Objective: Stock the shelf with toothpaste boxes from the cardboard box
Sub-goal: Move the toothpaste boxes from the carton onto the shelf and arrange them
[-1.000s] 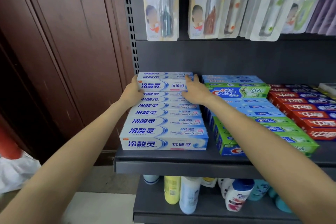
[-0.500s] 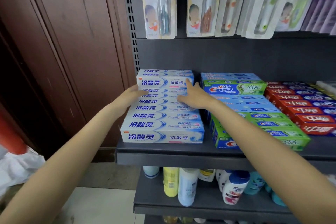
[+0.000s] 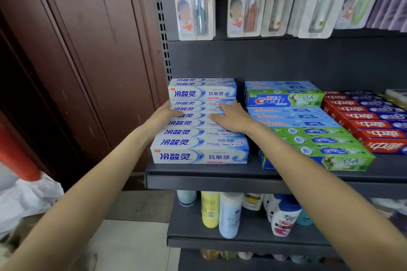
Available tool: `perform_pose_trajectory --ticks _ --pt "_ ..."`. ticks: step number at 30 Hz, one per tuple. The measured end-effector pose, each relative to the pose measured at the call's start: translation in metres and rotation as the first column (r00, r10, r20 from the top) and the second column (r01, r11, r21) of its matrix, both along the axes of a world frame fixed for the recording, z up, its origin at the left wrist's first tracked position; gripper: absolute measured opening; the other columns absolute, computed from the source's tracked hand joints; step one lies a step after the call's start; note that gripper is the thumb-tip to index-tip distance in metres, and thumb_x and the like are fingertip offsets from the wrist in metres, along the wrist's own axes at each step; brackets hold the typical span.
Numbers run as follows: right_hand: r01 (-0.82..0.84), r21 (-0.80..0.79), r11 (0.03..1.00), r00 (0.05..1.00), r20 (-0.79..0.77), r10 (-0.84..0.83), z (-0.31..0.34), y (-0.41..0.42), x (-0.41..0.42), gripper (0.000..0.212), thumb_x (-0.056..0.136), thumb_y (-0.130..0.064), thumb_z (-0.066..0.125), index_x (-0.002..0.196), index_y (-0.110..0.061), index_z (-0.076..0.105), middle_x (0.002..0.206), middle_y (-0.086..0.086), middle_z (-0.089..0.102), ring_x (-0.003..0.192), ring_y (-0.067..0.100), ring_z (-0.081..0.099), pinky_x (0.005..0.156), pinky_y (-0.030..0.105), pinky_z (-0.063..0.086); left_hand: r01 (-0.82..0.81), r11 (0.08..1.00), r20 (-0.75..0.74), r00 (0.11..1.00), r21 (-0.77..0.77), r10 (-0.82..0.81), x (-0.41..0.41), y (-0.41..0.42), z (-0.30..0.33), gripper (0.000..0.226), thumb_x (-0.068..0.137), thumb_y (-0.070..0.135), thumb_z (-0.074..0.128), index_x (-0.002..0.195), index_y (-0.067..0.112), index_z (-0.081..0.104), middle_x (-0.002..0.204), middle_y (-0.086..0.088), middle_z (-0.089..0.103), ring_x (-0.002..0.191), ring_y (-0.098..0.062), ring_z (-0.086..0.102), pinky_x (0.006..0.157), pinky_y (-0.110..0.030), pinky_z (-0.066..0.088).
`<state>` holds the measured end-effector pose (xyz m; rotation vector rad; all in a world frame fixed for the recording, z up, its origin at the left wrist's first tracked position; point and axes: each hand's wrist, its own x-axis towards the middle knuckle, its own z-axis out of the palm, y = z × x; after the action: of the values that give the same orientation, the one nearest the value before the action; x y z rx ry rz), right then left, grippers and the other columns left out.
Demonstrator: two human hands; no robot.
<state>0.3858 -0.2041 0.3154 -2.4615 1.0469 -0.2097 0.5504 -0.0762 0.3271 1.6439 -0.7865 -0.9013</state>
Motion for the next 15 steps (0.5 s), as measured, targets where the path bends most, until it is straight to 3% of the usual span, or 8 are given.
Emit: perform_pose_trajectory --ticks 2,4,7,10,13,15 --pt "0.003 -0.007 1.0 1.0 0.0 -0.003 0.0 0.001 0.0 0.072 0.094 -0.056 0.039 0.151 -0.019 0.015 0.158 0.017 -0.004 0.145 0.033 -0.006 0.117 0.043 0.012 -0.004 1.0 0.023 1.0 0.003 0.004 -0.001 0.001 0.001 0.038 0.092 0.007 0.053 0.122 0.026 0.04 0.106 0.004 0.063 0.082 -0.015 0.066 0.06 -0.027 0.053" --pt "0.008 -0.008 1.0 1.0 -0.018 -0.008 0.001 0.002 0.0 0.071 0.094 -0.056 0.037 0.151 -0.019 0.014 0.158 0.017 -0.005 0.145 0.035 -0.007 0.116 0.044 0.011 0.002 1.0 0.068 0.998 0.014 -0.002 -0.001 0.001 0.002 0.04 0.092 0.013 0.054 0.128 0.025 0.04 0.107 0.005 0.063 0.085 -0.015 0.066 0.061 -0.027 0.053" --pt "0.007 -0.055 0.998 0.995 -0.104 -0.013 0.008 0.008 0.0 0.068 0.096 -0.056 0.033 0.151 -0.021 0.014 0.157 0.019 -0.004 0.144 0.041 -0.005 0.116 0.047 0.008 -0.006 0.996 0.275 0.961 0.09 -0.019 -0.002 0.004 0.003 0.049 0.093 0.029 0.054 0.138 0.026 0.036 0.121 0.002 0.059 0.095 -0.018 0.065 0.076 -0.033 0.054" --pt "-0.045 -0.149 0.988 0.994 -0.102 0.03 0.018 0.017 -0.007 0.062 0.096 -0.051 0.037 0.149 -0.021 0.022 0.157 0.017 0.007 0.144 0.038 0.006 0.116 0.046 0.015 -0.017 0.973 0.58 0.805 0.23 -0.123 -0.003 0.008 0.01 0.056 0.094 0.038 0.049 0.144 0.019 0.031 0.14 -0.003 0.048 0.119 -0.024 0.053 0.099 -0.037 0.042" --pt "-0.109 -0.242 0.964 0.994 -0.014 0.108 0.031 0.037 -0.026 0.053 0.096 -0.043 0.043 0.144 -0.022 0.036 0.152 0.009 0.03 0.138 0.029 0.031 0.107 0.041 0.033 -0.023 0.961 0.755 0.624 0.275 -0.202 -0.012 0.021 0.024 0.06 0.094 0.039 0.049 0.146 0.017 0.029 0.148 -0.005 0.038 0.131 -0.025 0.041 0.106 -0.037 0.034" --pt "-0.103 -0.287 0.952 0.986 0.1 0.137 0.04 0.054 -0.048 0.044 0.096 -0.039 0.045 0.137 -0.025 0.046 0.14 0.003 0.049 0.126 0.024 0.046 0.098 0.038 0.041 0.015 0.976 0.834 0.518 0.216 -0.193 -0.032 0.034 0.034 0.052 0.094 0.038 0.05 0.142 0.02 0.038 0.143 -0.002 0.046 0.128 -0.022 0.046 0.105 -0.036 0.036"
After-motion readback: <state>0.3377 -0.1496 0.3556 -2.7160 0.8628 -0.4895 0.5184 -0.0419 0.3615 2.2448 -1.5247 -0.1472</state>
